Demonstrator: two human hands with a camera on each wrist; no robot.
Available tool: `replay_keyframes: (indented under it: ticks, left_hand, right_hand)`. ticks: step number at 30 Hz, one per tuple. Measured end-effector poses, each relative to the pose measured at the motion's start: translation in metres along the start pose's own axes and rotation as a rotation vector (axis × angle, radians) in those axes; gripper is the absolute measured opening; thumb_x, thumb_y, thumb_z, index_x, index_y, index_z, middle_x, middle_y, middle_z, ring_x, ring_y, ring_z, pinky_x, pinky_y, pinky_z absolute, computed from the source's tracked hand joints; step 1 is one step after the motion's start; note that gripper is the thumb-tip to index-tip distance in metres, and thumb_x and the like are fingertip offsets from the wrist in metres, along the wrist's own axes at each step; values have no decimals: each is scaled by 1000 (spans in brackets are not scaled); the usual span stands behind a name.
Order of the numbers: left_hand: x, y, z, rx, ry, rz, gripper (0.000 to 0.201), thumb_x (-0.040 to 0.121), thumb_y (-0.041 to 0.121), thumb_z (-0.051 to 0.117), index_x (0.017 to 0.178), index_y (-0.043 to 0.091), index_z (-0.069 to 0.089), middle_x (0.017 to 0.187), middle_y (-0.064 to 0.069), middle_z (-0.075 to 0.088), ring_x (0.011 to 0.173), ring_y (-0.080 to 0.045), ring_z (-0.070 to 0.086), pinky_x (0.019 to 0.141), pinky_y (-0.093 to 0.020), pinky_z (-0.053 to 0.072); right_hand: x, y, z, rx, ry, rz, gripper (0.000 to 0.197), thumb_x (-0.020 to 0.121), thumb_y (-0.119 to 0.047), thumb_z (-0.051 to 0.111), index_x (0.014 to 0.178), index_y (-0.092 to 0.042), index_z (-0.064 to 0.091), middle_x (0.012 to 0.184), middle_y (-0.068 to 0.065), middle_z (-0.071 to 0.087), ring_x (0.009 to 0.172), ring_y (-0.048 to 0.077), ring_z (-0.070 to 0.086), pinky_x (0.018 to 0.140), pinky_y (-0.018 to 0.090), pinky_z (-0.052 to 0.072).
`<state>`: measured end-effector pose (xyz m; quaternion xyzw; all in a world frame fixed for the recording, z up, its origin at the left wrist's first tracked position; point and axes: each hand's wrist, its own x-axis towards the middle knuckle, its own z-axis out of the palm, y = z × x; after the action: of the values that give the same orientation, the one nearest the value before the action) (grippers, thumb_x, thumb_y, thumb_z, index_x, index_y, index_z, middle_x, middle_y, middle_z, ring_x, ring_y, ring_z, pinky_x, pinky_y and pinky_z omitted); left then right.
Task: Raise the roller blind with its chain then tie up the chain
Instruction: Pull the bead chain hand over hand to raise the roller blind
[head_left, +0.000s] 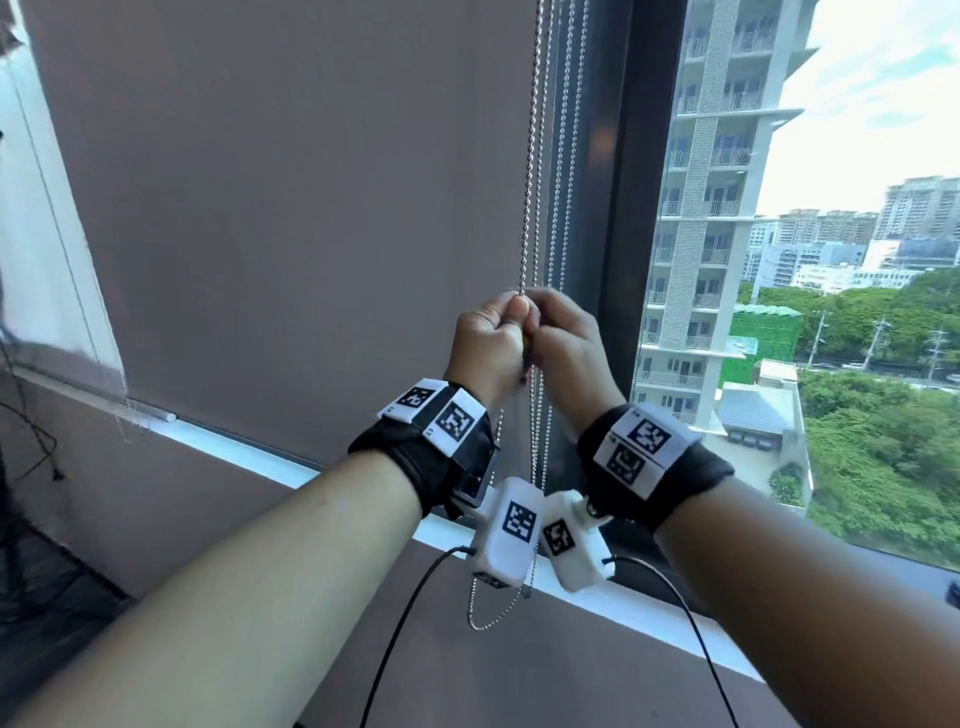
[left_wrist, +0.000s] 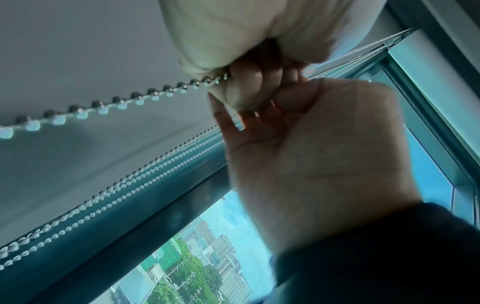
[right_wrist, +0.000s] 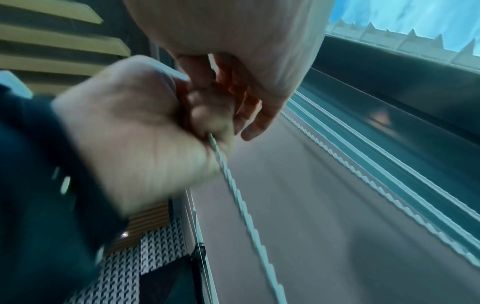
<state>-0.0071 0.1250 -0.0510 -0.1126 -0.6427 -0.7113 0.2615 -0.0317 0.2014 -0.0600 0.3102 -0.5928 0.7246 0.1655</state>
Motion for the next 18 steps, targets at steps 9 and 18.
replay_keyframes:
  ticks: [9,18]
  left_hand:
    - [-21,-17,-3,-40,-63,-40,39,81,-16,26,58,10,42,55,-5,32,35,-6,24,39,-15,17]
    - [-30,-23,-10,2,-60,8,44,89,-13,31,58,15,42,56,0,38,42,-5,26,46,-22,20]
  right_hand:
    - [40,-56,21,-20,0,-22,27,101,-19,36,99,-6,60,71,12,59,56,21,53,50,29,44]
    - [43,-50,35,-75,114,-66,41,103,-34,34,64,-20,32,54,0,28,40,12,26,41,16,23]
